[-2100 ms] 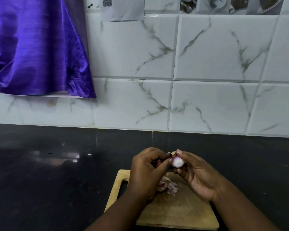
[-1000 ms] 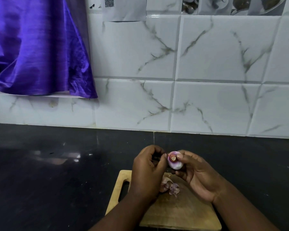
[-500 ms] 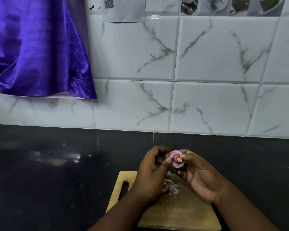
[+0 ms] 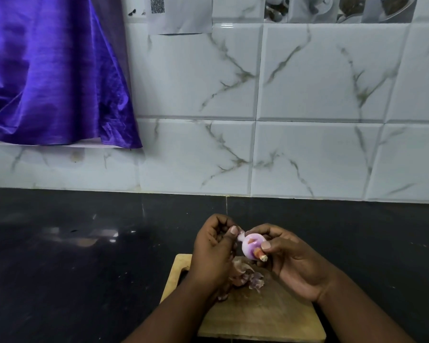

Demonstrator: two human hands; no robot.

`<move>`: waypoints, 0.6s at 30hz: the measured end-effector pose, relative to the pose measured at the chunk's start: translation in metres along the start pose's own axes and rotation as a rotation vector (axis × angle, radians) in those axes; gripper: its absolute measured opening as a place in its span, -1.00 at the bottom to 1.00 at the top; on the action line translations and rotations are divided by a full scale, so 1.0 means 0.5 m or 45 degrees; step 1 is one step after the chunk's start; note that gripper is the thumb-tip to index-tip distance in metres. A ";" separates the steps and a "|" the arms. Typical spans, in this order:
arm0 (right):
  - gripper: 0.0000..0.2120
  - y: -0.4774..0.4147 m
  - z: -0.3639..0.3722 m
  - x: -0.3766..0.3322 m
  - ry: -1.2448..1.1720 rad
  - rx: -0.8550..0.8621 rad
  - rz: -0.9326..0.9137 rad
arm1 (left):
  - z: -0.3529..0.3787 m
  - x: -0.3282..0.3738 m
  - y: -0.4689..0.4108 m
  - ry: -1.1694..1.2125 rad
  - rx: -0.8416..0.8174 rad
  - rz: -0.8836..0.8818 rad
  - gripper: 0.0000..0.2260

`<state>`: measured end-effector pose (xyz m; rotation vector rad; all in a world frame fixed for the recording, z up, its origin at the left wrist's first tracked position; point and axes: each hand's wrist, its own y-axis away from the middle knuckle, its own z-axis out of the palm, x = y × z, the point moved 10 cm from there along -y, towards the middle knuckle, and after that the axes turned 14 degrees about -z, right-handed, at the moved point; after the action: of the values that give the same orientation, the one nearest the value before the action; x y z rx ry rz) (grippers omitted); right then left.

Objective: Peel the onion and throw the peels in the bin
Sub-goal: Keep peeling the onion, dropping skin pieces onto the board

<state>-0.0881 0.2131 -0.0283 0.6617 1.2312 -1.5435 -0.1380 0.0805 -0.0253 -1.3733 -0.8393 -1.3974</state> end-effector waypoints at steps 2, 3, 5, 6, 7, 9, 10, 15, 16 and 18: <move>-0.58 0.000 0.003 0.005 -0.004 -0.018 0.007 | -0.007 -0.001 -0.001 -0.087 0.050 -0.008 -0.83; -0.58 0.000 0.005 0.006 -0.003 -0.022 0.009 | -0.008 -0.003 -0.001 -0.149 0.072 -0.009 -0.82; -0.59 0.001 0.003 0.006 0.004 -0.024 0.011 | -0.020 -0.006 -0.007 -0.266 0.149 -0.007 -0.78; -0.58 0.002 0.001 0.004 0.001 -0.019 0.007 | -0.032 -0.005 -0.010 -0.311 0.211 -0.003 -0.77; -0.57 0.002 -0.003 0.000 -0.008 -0.008 0.001 | -0.046 -0.001 -0.011 -0.343 0.275 0.005 -0.77; -0.55 0.000 -0.010 -0.006 -0.023 0.015 -0.007 | -0.061 0.009 -0.007 -0.408 0.338 0.016 -0.78; -0.54 -0.001 -0.013 -0.006 -0.014 0.035 -0.007 | -0.055 0.011 -0.003 -0.464 0.314 0.021 -0.78; -0.64 -0.002 -0.038 0.003 0.195 0.171 0.016 | 0.003 0.013 0.019 -0.831 0.164 0.101 -0.72; -0.64 0.000 -0.039 0.002 0.209 0.185 0.019 | -0.001 0.022 0.020 -0.818 0.193 0.143 -0.68; -0.65 0.003 -0.041 -0.001 0.241 0.194 0.024 | -0.007 0.042 0.023 -0.849 0.270 0.229 -0.66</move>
<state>-0.0901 0.2326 -0.0349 0.9341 1.2503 -1.5984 -0.1259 0.0702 -0.0070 -1.7185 -1.2119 -0.6792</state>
